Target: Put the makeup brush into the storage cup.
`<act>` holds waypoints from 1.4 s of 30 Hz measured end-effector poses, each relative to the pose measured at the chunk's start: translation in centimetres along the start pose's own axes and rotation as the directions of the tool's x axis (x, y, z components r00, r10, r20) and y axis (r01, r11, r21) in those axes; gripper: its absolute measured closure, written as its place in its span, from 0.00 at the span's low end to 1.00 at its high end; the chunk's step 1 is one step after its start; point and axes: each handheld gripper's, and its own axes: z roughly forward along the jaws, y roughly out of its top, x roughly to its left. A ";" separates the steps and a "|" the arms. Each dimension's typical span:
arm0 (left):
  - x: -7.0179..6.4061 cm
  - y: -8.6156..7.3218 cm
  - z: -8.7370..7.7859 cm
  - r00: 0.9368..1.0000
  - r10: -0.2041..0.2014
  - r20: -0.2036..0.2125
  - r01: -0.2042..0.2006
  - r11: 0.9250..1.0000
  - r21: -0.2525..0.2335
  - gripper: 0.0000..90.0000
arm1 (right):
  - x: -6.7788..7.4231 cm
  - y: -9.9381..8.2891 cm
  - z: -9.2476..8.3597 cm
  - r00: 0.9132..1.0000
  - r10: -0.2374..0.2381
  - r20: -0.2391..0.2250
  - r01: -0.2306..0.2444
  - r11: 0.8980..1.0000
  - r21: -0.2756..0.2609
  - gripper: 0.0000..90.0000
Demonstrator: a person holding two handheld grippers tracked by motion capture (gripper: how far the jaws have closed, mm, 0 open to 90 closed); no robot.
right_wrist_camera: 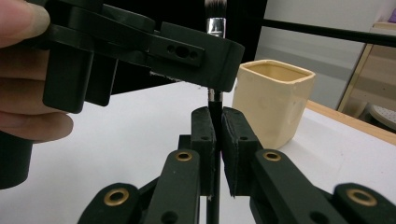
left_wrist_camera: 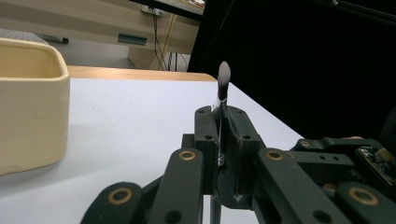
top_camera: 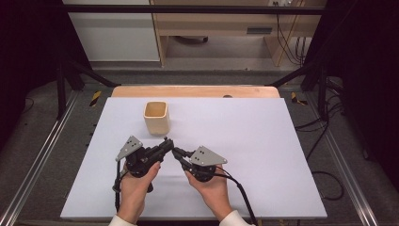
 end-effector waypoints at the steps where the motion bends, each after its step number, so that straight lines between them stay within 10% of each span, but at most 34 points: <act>1: 0.0 0.0 -0.1 1.000 0.008 -0.003 -0.008 1.000 0.002 0.93 | 0.0 0.0 0.0 1.000 0.003 0.001 -0.003 1.000 -0.001 0.93; 33: 1.4 1.2 -1.6 0.995 0.082 -0.059 -0.083 0.996 -0.019 0.94 | -1.8 -0.9 -2.1 0.996 0.007 0.084 -0.012 0.998 0.068 0.46; 42: 1.7 2.4 -1.0 0.993 0.096 -0.071 -0.098 0.995 -0.017 0.94 | -4.6 -1.6 -5.6 0.995 0.032 0.093 -0.049 0.982 0.184 0.08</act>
